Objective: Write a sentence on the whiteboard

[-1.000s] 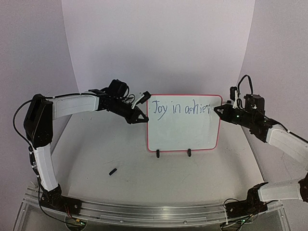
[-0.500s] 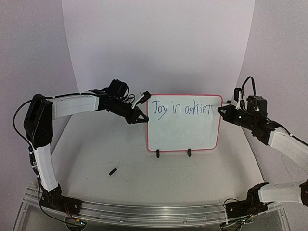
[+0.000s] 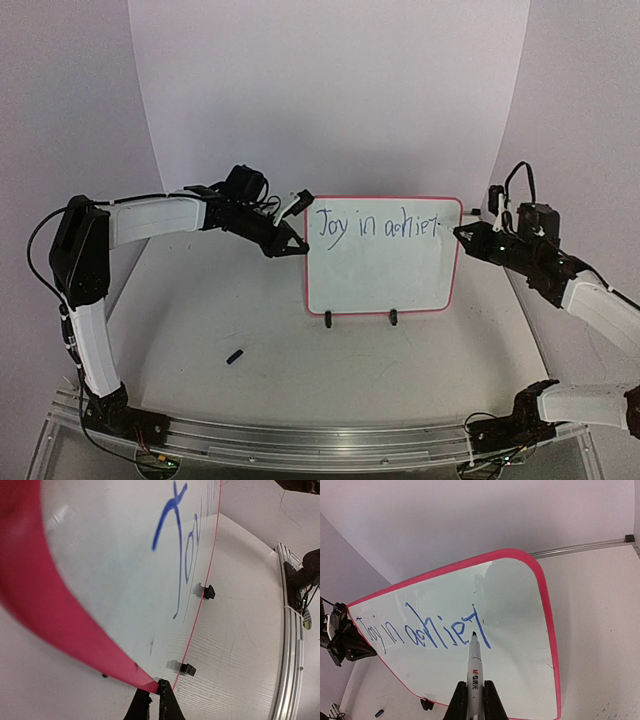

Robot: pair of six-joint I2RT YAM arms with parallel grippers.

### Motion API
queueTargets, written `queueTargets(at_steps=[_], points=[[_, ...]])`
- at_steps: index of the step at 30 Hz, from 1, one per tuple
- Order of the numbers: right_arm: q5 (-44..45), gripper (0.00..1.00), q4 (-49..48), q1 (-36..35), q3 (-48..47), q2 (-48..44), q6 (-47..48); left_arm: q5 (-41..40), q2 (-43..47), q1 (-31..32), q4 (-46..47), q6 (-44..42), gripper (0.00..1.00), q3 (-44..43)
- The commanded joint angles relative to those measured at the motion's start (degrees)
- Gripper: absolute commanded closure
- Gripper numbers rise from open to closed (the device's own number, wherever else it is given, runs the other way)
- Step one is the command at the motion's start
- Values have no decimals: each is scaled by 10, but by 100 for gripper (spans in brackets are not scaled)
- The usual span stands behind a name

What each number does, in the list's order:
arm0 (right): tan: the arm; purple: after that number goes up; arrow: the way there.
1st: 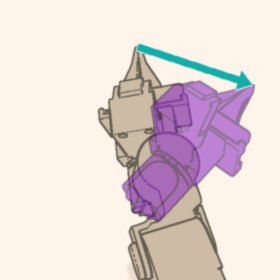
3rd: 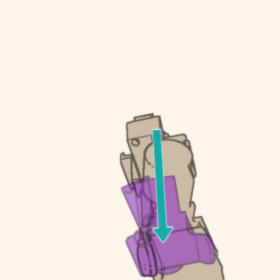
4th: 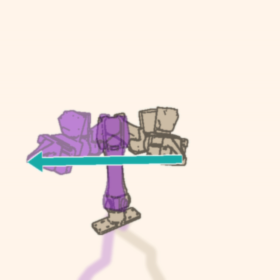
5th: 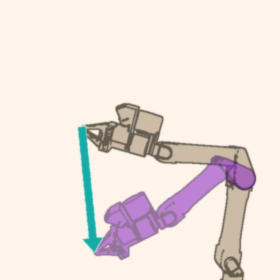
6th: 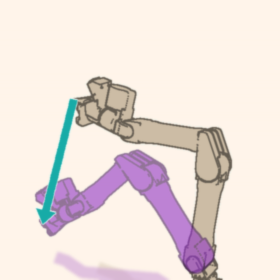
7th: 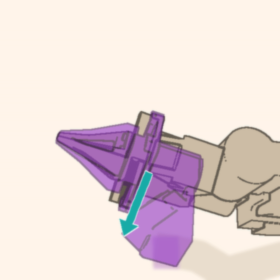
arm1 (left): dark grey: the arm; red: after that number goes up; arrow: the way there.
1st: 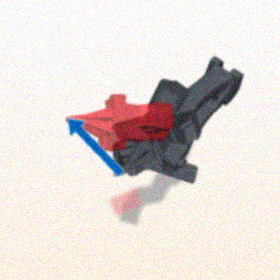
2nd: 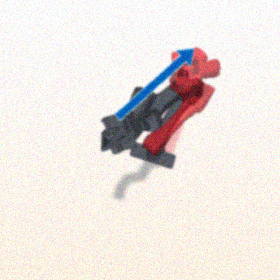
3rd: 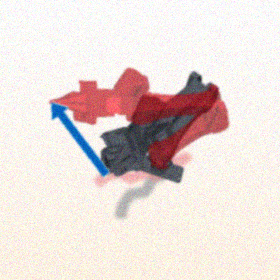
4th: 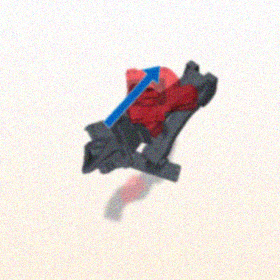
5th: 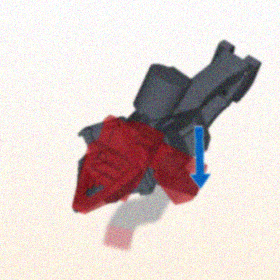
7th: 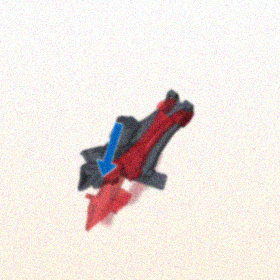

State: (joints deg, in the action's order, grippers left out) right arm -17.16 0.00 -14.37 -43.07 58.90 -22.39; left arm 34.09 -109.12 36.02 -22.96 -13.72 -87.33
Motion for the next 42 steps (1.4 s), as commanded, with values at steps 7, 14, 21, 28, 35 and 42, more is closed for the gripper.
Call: queueTargets(at_steps=[7,14,21,28,35,42], points=[[15,100,-8,2,-30,34,9,-42,-15,18,-76,-43,100,6],[52,100,-7,2,-26,30,1,-42,-14,18,-76,-43,100,6],[74,100,-7,2,-31,19,0,-43,-14,18,-77,-44,100,6],[57,100,-14,2,-47,30,7,-43,-15,18,-76,-44,100,6],[39,100,-14,2,-41,40,6,-41,-17,19,-76,-44,100,5],[23,100,-14,2,-25,50,-2,-41,-16,19,-76,-43,100,6]])
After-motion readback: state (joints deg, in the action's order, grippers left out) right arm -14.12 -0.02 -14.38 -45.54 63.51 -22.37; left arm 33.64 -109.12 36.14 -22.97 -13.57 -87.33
